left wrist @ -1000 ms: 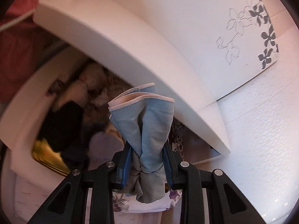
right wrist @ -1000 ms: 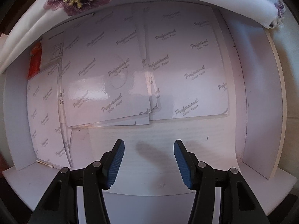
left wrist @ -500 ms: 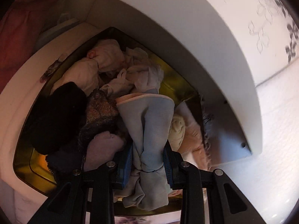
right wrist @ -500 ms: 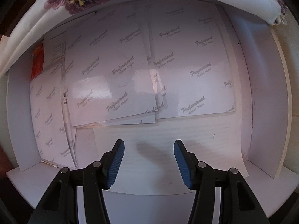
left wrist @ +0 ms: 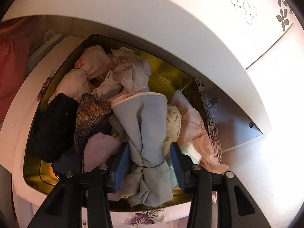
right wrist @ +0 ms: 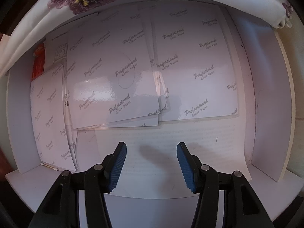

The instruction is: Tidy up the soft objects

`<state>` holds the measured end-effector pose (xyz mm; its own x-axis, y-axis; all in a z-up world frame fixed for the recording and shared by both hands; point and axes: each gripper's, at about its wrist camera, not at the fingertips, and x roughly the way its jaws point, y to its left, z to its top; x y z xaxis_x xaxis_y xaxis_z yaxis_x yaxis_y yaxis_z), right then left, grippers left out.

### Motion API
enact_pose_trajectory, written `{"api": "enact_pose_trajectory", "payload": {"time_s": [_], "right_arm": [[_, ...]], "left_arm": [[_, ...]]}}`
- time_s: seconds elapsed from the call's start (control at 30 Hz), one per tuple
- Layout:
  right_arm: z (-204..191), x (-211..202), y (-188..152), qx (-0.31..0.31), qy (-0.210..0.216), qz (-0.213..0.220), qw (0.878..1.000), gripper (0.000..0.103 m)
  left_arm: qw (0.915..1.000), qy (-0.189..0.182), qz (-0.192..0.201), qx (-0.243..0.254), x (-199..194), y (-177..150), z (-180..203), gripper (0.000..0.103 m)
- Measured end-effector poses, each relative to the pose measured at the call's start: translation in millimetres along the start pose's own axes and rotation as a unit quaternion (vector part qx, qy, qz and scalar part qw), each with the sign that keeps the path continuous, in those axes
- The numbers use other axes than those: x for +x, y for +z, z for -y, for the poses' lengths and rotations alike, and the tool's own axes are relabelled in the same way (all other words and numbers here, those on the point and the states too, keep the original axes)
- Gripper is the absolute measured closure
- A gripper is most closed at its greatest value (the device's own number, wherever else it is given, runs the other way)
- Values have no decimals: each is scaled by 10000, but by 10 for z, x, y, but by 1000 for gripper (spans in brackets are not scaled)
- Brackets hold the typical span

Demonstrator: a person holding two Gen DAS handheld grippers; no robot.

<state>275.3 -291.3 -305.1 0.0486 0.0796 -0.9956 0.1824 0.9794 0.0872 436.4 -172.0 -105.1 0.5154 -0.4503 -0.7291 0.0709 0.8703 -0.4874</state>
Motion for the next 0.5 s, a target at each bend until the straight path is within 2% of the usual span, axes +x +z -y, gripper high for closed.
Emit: {"api": "enact_pose_trajectory", "payload": {"time_s": [0.13,0.4,0.5], "right_arm": [[-14,0,-1,-32,-23,-7,10000,47],[-59,2,-14,-218,-204,-53,9995,47],[-80,0,-23,-251,-269,-73,9993,47]], "left_arm": [[9994,154,107,275,-140,-17,75,50],[9954,559,333,703,-478,-191,52,49],[9916,822,441,896,-647,-299,14,49]]}}
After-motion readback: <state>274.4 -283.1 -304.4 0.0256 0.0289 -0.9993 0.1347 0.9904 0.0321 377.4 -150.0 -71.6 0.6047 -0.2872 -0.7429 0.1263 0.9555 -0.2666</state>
